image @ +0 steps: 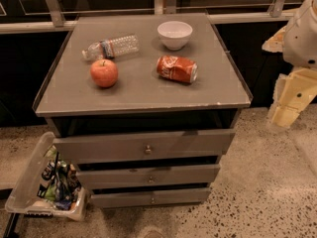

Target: Open top drawer

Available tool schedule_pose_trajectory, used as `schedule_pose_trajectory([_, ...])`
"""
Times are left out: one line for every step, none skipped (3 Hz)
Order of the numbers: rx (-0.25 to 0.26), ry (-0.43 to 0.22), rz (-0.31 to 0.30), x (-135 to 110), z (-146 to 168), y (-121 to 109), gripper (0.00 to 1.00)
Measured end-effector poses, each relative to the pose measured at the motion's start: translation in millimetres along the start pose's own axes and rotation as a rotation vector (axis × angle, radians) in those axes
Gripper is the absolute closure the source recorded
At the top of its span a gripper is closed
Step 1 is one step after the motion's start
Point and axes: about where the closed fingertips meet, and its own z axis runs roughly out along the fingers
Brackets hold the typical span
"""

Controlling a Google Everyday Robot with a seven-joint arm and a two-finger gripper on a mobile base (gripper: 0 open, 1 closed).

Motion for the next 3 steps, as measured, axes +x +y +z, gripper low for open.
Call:
schedule_pose_trajectory([0.0, 0.0, 0.0, 0, 0, 0, 0.0])
schedule_pose_trajectory([0.004, -0.029, -0.013, -3, 2, 2, 0.0])
schedule_pose_trajectory([0.0, -0.116, -0.053, -4, 21, 14, 0.0])
